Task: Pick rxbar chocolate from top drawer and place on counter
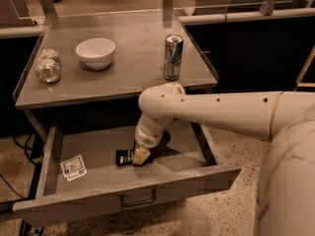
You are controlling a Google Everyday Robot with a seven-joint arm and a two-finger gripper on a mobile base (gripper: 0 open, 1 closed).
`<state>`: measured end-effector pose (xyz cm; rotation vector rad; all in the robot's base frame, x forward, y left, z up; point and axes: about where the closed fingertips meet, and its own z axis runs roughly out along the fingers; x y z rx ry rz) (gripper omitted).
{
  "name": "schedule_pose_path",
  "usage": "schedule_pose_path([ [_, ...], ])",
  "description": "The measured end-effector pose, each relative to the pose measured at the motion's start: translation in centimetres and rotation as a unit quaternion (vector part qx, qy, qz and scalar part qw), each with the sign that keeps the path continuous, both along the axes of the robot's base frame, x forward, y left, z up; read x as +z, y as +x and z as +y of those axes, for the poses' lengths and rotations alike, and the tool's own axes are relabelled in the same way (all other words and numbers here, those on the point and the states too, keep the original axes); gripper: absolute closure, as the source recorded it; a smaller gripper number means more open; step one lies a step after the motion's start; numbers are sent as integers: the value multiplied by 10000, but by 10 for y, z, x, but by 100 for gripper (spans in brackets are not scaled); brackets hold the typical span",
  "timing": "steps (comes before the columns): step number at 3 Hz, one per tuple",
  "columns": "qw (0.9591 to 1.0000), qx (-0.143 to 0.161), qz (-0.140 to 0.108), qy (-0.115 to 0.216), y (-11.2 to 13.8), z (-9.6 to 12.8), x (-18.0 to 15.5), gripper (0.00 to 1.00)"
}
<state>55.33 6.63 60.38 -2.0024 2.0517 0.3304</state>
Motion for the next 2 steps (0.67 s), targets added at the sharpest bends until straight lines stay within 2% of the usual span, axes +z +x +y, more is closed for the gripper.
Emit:
schedule_pose_path([
  [1,9993,205,-279,-128,-11,-3,66,100],
  [2,9993,204,-280,-128,-11,-3,66,100],
])
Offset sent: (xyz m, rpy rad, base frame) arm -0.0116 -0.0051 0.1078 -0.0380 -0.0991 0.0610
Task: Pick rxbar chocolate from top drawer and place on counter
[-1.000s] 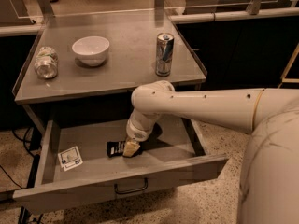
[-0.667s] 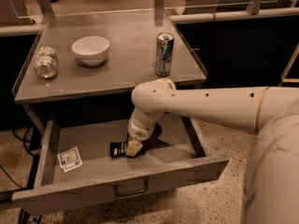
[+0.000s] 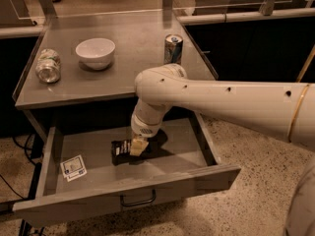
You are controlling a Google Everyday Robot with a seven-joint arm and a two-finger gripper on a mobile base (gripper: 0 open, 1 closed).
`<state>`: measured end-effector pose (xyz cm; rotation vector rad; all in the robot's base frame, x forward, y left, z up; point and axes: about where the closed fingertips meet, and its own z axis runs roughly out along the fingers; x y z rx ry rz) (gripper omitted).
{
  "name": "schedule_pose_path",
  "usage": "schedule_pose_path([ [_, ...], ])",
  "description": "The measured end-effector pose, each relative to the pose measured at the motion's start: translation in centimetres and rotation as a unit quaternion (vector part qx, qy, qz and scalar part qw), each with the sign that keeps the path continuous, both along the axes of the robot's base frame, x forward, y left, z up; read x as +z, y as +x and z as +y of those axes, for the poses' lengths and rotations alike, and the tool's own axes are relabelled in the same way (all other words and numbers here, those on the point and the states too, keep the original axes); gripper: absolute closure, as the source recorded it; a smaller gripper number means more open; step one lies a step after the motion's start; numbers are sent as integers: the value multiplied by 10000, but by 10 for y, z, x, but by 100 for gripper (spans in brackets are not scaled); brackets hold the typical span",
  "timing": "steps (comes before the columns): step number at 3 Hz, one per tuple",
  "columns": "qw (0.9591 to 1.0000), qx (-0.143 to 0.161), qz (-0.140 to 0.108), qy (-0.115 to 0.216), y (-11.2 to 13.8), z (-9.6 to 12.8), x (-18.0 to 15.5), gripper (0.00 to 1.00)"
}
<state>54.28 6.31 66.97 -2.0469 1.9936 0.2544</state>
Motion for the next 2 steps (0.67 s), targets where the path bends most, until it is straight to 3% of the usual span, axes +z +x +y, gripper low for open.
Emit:
schedule_pose_path([
  [2,9974,-500,-511,6,-9,-13,73,100],
])
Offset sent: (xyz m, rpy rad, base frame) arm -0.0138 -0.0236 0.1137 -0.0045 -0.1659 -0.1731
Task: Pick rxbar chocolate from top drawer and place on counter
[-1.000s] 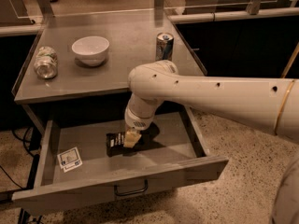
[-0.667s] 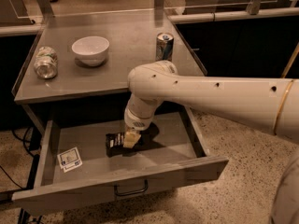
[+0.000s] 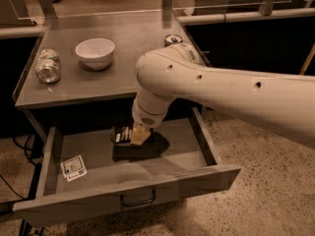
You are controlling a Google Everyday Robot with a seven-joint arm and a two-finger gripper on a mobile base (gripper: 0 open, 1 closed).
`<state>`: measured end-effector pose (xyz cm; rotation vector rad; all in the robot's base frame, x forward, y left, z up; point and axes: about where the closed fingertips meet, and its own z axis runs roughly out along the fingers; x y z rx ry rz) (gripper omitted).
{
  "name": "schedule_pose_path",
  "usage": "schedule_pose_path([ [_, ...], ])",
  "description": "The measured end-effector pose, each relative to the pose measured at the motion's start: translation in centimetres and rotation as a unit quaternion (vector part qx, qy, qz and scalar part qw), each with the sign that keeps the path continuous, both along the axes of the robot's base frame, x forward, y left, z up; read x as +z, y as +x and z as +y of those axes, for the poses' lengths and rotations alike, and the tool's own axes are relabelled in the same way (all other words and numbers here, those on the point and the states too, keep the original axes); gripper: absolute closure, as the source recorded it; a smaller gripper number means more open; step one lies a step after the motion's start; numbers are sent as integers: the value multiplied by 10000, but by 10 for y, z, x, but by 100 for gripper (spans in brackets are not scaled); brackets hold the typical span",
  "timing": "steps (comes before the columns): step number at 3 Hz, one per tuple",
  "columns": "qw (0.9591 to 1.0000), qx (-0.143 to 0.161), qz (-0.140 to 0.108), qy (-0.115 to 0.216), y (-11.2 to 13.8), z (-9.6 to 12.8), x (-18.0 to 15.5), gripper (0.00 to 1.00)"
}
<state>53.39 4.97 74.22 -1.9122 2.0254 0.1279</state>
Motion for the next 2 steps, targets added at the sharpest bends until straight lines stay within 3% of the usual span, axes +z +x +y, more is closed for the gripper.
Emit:
schedule_pose_path([
  [1,10000,-1,-1,0,0,0,0,100],
  [2,9992,-324,-169,135,10,-1,12,100],
])
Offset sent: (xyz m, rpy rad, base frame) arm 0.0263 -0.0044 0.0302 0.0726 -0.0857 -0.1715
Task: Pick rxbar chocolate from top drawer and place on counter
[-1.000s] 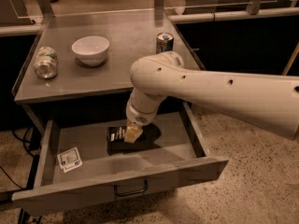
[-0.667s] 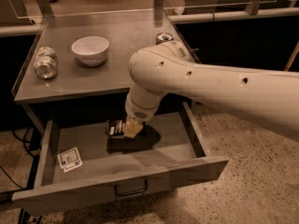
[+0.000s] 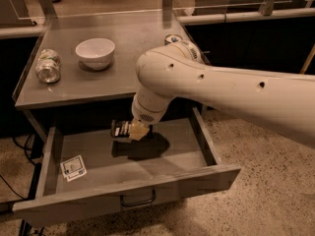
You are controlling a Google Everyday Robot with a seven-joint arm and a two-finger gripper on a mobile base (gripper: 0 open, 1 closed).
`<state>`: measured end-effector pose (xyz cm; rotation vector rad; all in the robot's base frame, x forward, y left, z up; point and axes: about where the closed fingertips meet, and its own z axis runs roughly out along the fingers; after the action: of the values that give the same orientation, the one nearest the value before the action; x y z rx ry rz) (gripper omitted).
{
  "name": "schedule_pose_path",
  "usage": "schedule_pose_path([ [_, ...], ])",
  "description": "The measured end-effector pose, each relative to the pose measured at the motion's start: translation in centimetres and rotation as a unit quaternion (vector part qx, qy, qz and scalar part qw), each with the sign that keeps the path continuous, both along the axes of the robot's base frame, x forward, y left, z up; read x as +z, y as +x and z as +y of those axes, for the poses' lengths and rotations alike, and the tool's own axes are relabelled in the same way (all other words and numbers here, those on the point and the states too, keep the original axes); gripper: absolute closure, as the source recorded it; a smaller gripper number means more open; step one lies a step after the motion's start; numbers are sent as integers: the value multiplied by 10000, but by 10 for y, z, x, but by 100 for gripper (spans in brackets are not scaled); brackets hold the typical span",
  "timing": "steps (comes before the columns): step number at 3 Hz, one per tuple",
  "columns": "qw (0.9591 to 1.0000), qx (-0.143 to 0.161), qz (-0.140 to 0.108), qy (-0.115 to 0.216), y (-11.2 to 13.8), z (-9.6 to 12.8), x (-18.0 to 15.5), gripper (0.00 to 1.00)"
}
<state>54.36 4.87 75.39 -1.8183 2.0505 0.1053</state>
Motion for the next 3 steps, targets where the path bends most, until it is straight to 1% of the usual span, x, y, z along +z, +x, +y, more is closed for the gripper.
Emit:
schedule_pose_path([
  [1,9989,-303,-354,97,12,-11,33,100],
  [2,9975,-343,-606,130,16,-17,56,100],
  [3,9975,-321,-614,145,14,-15,56,100],
])
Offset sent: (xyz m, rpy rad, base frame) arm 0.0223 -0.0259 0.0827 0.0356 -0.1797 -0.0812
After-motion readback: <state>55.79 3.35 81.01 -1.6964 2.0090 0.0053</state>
